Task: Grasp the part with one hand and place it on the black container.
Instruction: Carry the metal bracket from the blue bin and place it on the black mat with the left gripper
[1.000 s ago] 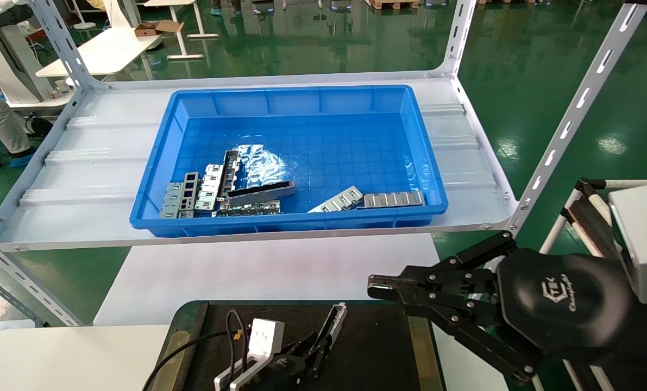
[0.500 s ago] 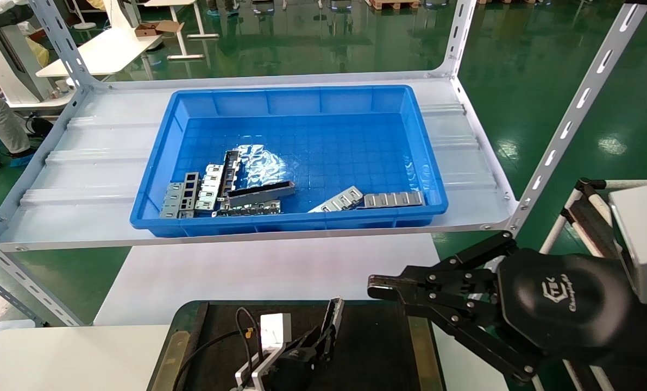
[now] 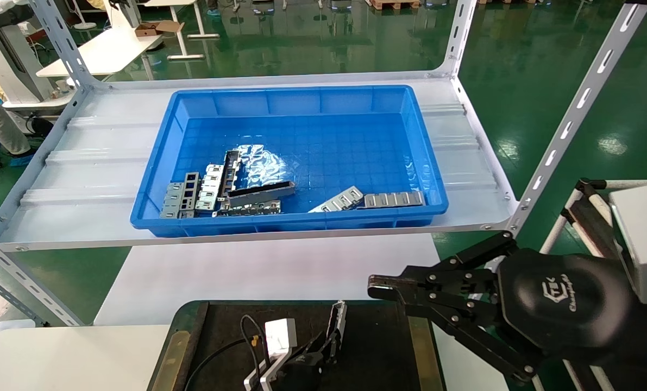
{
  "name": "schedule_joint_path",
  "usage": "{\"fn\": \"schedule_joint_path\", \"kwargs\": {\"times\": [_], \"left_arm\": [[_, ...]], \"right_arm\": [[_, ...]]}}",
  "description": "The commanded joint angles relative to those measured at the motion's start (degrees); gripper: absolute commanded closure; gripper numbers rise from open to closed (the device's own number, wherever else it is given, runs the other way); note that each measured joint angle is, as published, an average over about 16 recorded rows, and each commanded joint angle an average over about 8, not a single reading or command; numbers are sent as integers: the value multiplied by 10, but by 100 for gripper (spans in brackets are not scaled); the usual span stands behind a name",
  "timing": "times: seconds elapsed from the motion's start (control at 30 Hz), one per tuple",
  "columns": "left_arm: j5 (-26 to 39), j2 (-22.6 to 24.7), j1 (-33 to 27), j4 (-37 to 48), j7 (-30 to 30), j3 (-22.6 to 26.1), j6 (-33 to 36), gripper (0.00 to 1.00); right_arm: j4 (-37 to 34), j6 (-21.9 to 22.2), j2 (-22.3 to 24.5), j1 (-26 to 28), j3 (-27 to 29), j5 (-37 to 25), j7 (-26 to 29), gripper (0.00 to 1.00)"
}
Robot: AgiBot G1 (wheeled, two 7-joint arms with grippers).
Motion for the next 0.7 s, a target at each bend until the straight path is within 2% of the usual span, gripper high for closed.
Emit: {"fn": "schedule_joint_path", "kwargs": {"times": [0.03,0.07,0.1,0.27,0.3,0.33,0.37,0.7], "left_arm": [[0,1,-1,0,-6,3,-4,99],[1,1,-1,0,-9,5,-6,94],[2,1,-1,-1,-12,7,-8,85],[8,0,0,-7,-28,15,-17,22],[10,0,0,-8,-31,16,-19,11],[11,0,0,-9,-33,18,-21,3],[13,0,0,-10,-36,19,-22,0],[34,-1,2,-23,-63,32,-39,0]], "right_arm": [[0,0,0,0,0,0,0,96],[0,0,0,0,0,0,0,88],[0,0,0,0,0,0,0,76],[0,0,0,0,0,0,0,13],[0,0,0,0,0,0,0,4],[0,0,0,0,0,0,0,0],[0,0,0,0,0,0,0,0],[0,0,0,0,0,0,0,0]]}}
